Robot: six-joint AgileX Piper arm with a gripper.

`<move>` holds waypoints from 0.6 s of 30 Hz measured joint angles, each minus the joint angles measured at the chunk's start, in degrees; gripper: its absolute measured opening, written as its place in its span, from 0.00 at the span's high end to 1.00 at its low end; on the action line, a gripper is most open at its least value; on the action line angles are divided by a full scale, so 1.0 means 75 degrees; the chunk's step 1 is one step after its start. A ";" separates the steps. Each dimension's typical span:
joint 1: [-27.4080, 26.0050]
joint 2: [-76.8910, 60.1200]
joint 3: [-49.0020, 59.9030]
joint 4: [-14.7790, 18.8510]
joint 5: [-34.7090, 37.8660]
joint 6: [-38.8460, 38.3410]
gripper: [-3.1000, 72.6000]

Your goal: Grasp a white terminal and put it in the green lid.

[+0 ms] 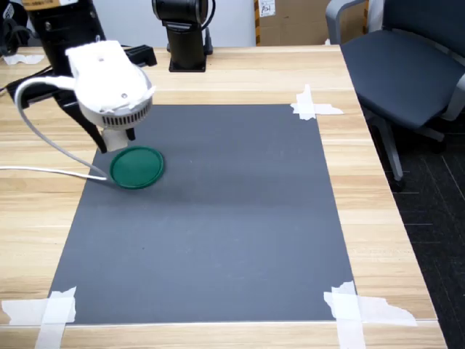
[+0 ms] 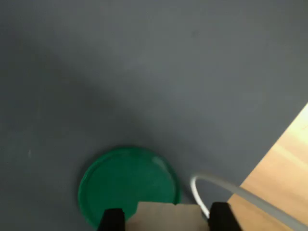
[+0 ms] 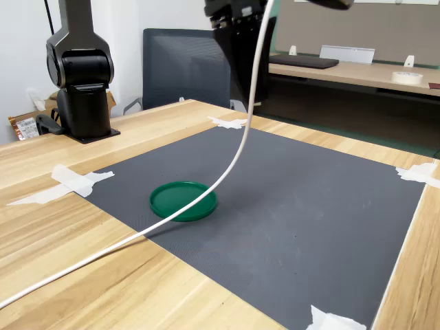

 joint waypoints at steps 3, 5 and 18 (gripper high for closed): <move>0.0000 -0.0134 0.0489 -0.0057 -0.0086 -0.0088 0.55; -0.0057 -0.0232 0.0811 -0.0048 -0.0143 -0.0151 0.55; -0.1265 -0.0372 0.2266 -0.0091 -0.1028 -0.1381 0.55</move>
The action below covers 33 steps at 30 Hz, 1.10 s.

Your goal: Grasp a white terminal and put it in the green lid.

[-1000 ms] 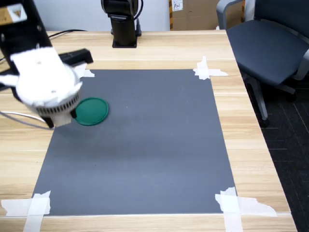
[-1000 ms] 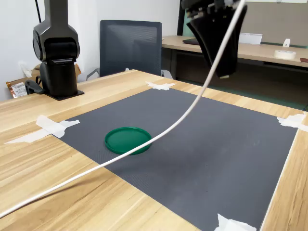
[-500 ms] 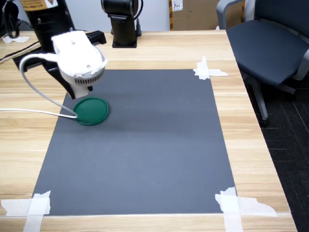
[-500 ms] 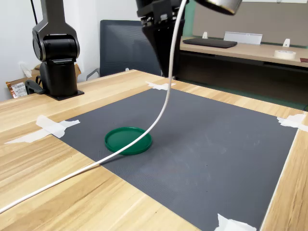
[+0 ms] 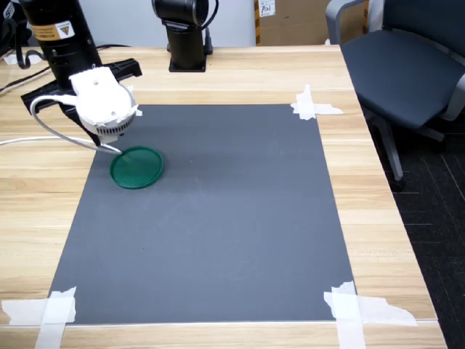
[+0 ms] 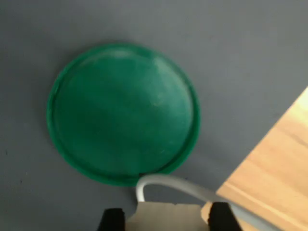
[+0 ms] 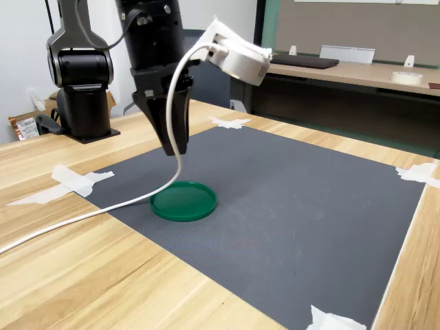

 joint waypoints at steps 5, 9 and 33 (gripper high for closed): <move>-0.0039 -0.0014 0.0476 0.0008 -0.0158 -0.0406 0.55; -0.0039 -0.0015 0.0812 0.0152 -0.0492 -0.0837 0.55; -0.0039 0.0466 0.0931 0.0724 -0.1068 -0.1209 0.55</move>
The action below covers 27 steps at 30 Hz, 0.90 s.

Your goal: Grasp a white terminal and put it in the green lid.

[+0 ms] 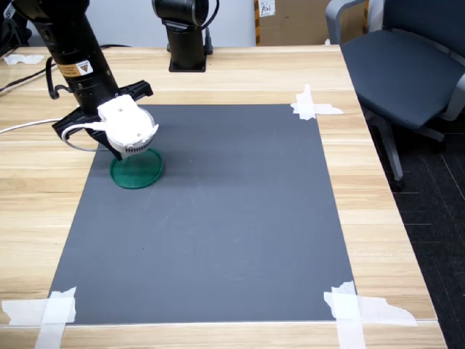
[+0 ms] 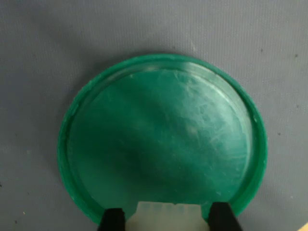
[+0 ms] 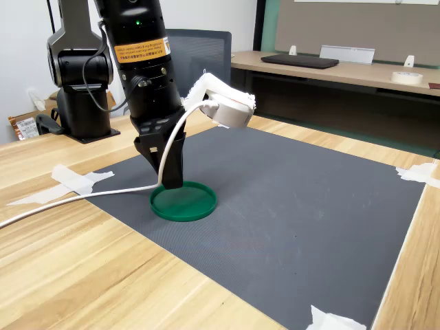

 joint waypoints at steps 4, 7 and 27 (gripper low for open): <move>0.0000 0.0000 0.0000 0.0210 0.0016 -0.0127 0.54; 0.0000 0.0000 0.0000 0.0303 0.0074 -0.0185 0.49; 0.0000 -0.0310 0.0000 0.0542 -0.0128 0.0001 0.39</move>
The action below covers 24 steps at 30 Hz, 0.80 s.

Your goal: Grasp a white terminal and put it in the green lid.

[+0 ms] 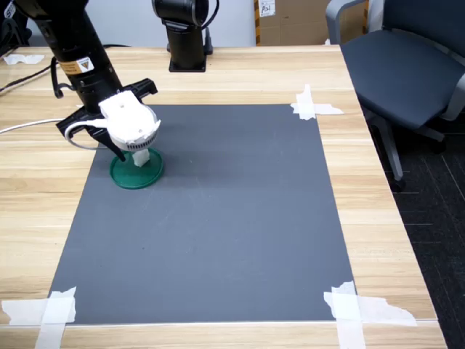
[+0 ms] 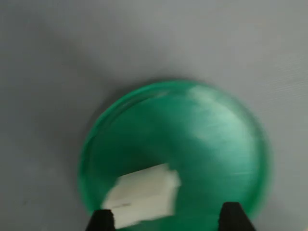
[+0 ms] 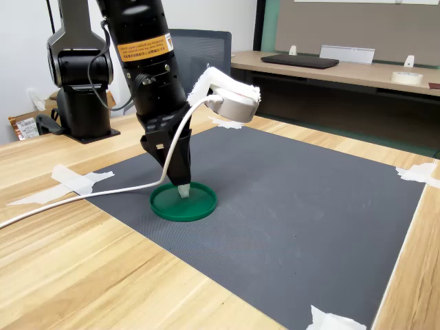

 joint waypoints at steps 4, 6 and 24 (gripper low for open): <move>0.0000 -0.0476 0.0000 0.0095 -0.0474 0.0016 0.42; 0.0000 -0.0710 0.0000 0.0111 -0.0641 0.0016 0.46; 0.0000 -0.2154 0.0065 0.1241 -0.0790 -0.0013 0.99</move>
